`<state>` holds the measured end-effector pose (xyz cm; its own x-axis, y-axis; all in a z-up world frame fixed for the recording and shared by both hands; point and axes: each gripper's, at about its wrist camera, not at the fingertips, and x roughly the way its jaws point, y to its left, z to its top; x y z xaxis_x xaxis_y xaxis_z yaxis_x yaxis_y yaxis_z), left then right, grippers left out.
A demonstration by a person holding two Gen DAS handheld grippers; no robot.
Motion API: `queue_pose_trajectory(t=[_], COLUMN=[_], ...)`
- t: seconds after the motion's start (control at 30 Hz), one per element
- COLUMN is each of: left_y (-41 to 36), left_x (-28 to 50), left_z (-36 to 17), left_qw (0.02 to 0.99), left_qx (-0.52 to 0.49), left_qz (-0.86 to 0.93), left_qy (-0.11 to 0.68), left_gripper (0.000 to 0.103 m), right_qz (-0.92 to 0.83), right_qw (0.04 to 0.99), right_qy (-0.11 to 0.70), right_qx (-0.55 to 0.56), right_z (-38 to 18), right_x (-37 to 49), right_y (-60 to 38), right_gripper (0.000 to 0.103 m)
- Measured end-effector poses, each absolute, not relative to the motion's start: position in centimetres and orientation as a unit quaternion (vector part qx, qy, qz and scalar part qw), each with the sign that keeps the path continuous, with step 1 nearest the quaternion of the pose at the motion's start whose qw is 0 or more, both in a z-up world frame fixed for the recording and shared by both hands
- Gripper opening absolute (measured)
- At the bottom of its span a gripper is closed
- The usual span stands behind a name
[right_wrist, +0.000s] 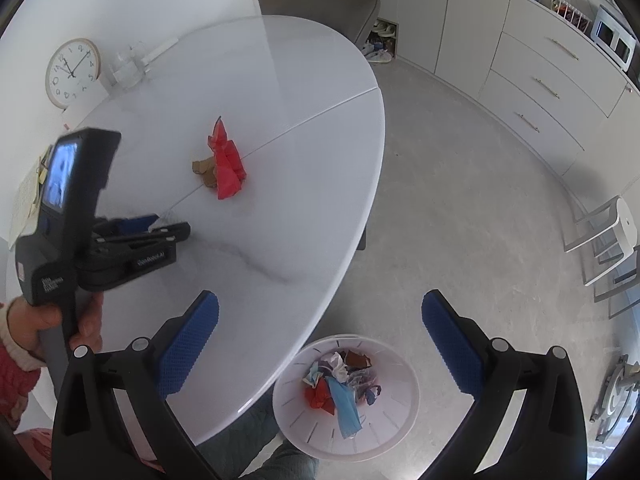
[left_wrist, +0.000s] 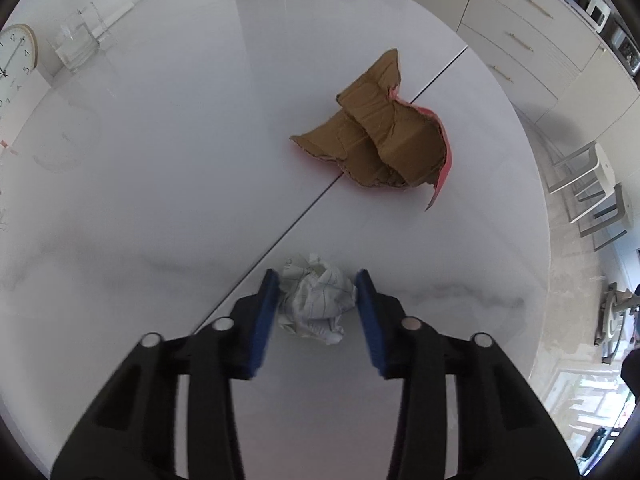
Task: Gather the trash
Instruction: 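Grasp the white crumpled tissue with the left tool while the right tool grasps the brown-red paper, then carry the white tissue and brown-red paper over the bin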
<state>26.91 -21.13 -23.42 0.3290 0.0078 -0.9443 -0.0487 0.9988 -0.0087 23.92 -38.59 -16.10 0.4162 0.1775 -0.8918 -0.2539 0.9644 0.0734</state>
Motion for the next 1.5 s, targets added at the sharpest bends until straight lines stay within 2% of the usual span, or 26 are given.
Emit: queue_pose_trajectory(t=[0.1,0.67,0.7,0.73,0.77,0.8,0.83,1.07,1.27,1.5], left_y=[-20.8,-14.0,-13.9,-13.8,-13.8,-13.8,-13.9,-16.3,-22.3,-28.9], left_x=[26.7,23.5,23.6,23.7,23.8,23.9,23.9,23.2,21.3,18.1], left_z=[-23.2,-20.5,-20.5,-20.5,-20.5,-20.5,-20.4,-19.1,-18.1,-17.9], left_qw=[0.814,0.805,0.805,0.807,0.808,0.808,0.808,0.817,0.820,0.812], left_qx=[-0.016,-0.089,-0.087,-0.083,-0.079,-0.077,-0.078,-0.060,-0.033,-0.007], left_qz=[0.021,0.050,0.053,0.055,0.057,0.057,0.055,0.023,-0.046,-0.106], left_qy=[0.580,0.585,0.584,0.582,0.581,0.581,0.581,0.573,0.569,0.575], left_gripper=[0.031,0.031,0.031,0.031,0.031,0.031,0.031,0.032,0.032,0.032], right_qz=[0.139,0.241,0.241,0.242,0.241,0.238,0.243,0.219,0.172,0.117], right_qw=[0.840,0.792,0.791,0.787,0.785,0.790,0.786,0.815,0.832,0.821], right_qy=[0.523,0.555,0.555,0.560,0.563,0.556,0.560,0.533,0.525,0.559], right_qx=[-0.034,-0.081,-0.086,-0.092,-0.096,-0.100,-0.098,-0.069,-0.047,-0.024], right_z=[-16.1,-22.3,-22.5,-22.8,-23.0,-22.7,-22.4,-18.1,-15.3,-16.9], right_x=[25.3,34.8,35.0,35.2,35.2,35.2,35.1,31.5,24.6,15.4], right_y=[-37.6,-24.8,-24.4,-24.1,-23.9,-23.9,-24.1,-29.6,-37.4,-44.7], right_gripper=[0.101,0.100,0.090,0.070,0.062,0.041,0.033,0.033,0.033,0.034])
